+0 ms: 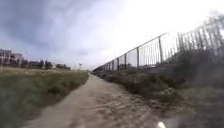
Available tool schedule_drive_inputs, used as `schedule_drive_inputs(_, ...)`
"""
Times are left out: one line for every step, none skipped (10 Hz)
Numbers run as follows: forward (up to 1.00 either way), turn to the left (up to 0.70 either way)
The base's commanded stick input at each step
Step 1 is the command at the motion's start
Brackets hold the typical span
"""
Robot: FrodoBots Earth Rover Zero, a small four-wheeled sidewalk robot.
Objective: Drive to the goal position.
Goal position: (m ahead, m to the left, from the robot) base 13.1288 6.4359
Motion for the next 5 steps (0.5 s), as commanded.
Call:
schedule_drive_inputs(1.00,0.00)
schedule_drive_inputs(1.00,0.00)
schedule_drive_inputs(1.00,0.00)
schedule_drive_inputs(1.00,0.00)
schedule_drive_inputs(1.00,0.00)
